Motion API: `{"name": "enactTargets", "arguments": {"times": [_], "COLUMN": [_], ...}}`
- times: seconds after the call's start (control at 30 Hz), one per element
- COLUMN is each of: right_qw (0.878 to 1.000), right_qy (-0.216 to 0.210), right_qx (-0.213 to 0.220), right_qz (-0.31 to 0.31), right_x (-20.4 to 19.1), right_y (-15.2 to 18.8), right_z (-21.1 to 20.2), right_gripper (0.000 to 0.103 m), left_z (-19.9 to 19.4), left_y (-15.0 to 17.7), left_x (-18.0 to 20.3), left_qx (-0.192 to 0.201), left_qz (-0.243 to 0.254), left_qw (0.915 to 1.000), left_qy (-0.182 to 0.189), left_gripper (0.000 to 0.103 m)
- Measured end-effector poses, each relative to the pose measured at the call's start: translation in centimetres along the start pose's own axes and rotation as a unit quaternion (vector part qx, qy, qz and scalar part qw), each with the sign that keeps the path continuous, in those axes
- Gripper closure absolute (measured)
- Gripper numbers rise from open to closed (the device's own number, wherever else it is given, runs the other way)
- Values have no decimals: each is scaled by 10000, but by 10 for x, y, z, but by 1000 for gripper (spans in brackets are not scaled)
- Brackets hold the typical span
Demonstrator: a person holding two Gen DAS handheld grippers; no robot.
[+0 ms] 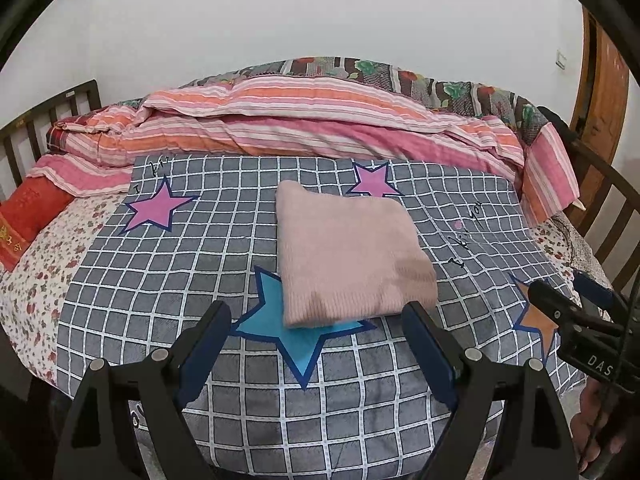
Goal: Fold small clothes
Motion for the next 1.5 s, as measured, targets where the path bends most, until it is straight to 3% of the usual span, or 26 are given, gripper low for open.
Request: {"name": "enactTargets", "arguments": {"times": [1.5], "right_qw": [9999], "right_qy": [-18], "right_qx": [115], "right_qz": [-45], "right_x": [2], "right_y": [-2], "right_z": [-14], "right_gripper": [8], "left_z": [-10], "left_y": [0], "left_x": [1], "left_qx": [58], "left_qz": [20], "left_qw": [10000], "left_qy": [-20], "left_gripper": [17]}}
Point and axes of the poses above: each gripper's, at about its wrist camera, not at the fingertips, and z roughly the way its jaws point, x to its right, y to its underside, the point moved 6 cm from there along z, roughly the way its jaws point, and after that the axes turned 6 degrees about y, right-handed, at the moved point
